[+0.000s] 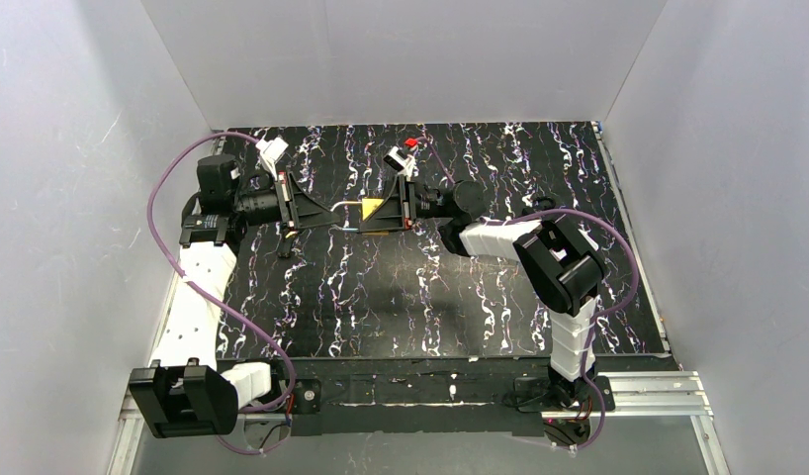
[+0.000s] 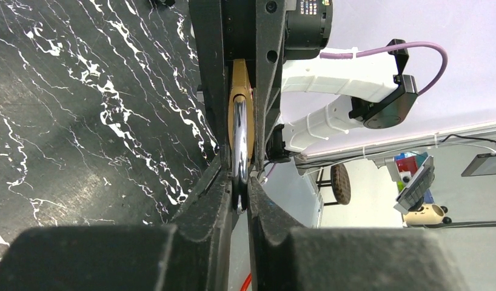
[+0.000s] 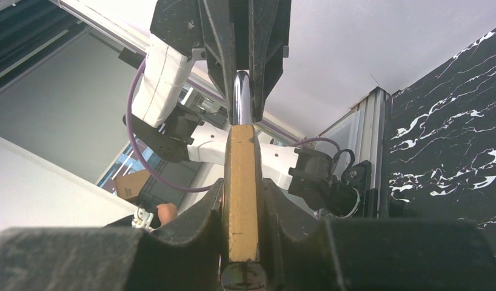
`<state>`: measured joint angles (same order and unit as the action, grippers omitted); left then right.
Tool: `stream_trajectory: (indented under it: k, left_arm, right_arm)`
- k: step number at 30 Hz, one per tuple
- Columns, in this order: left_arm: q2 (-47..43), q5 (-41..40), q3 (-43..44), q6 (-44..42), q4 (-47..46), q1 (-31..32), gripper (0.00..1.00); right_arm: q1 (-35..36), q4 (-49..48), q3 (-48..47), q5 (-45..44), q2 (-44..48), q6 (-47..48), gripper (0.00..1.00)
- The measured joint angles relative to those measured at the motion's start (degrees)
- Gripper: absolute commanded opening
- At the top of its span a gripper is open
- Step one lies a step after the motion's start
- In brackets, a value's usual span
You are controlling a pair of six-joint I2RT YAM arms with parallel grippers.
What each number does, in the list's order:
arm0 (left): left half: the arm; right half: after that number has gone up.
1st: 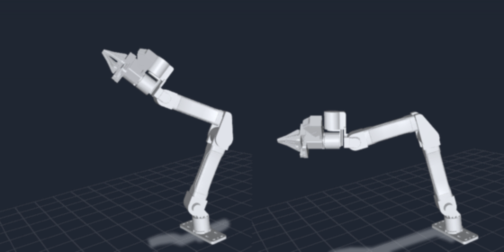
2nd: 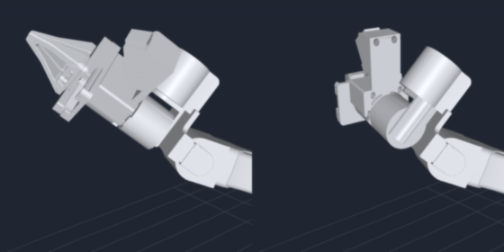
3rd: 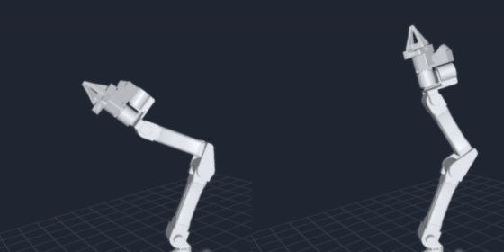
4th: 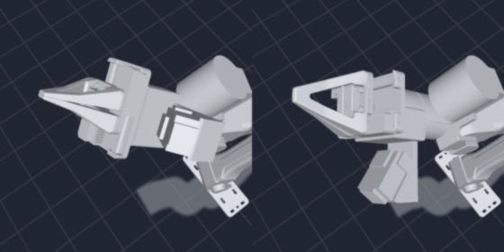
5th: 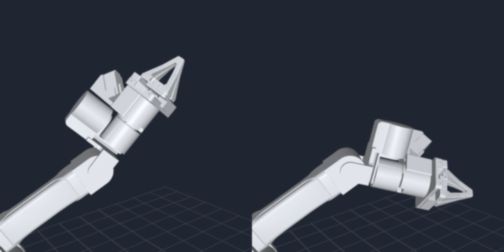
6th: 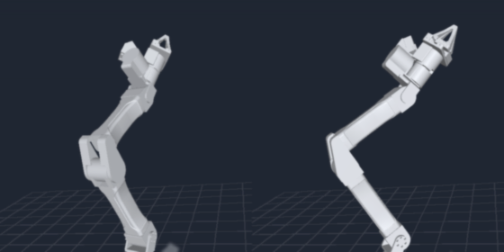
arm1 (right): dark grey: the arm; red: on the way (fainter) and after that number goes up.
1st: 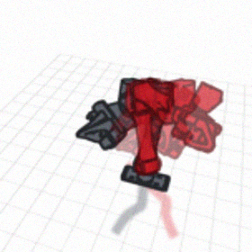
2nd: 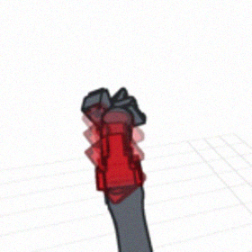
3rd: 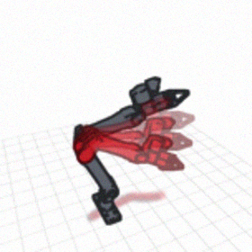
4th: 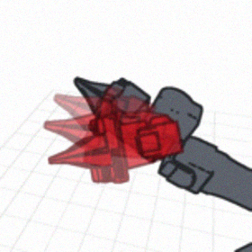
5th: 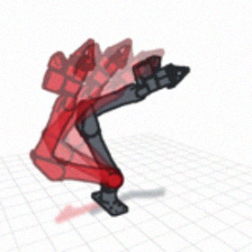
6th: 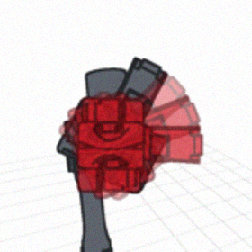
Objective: Lock with the key
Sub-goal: Lock the lock.
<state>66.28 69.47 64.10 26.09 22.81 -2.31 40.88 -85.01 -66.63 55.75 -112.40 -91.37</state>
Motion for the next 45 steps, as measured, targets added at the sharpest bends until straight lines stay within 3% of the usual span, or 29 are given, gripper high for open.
stream_trajectory:
  k: [1,12,23,34,45]
  left_arm:
    - [-0.02,-0.04,0.00,-0.13,0.02,0.00,0.00]
    - [-0.57,-0.55,-2.21,1.84,-2.75,0.02,0.00]
    - [0.15,-11.06,-4.70,4.87,-11.39,7.65,0.00]
    - [5.14,-11.10,-6.40,9.94,-21.38,8.44,0.00]
    - [2.10,-10.34,-5.62,6.03,-16.17,5.11,0.00]
  right_arm:
    - [0.00,-0.04,0.00,0.00,0.00,0.00,0.01]
    - [0.28,0.83,-0.31,0.35,-0.17,-0.17,0.01]
    - [-2.56,-0.59,-6.80,7.80,-4.85,0.85,0.01]
    - [-3.98,1.51,-9.07,8.22,-6.95,2.60,0.01]
    - [-3.19,1.27,-8.15,6.05,-6.43,3.04,0.01]
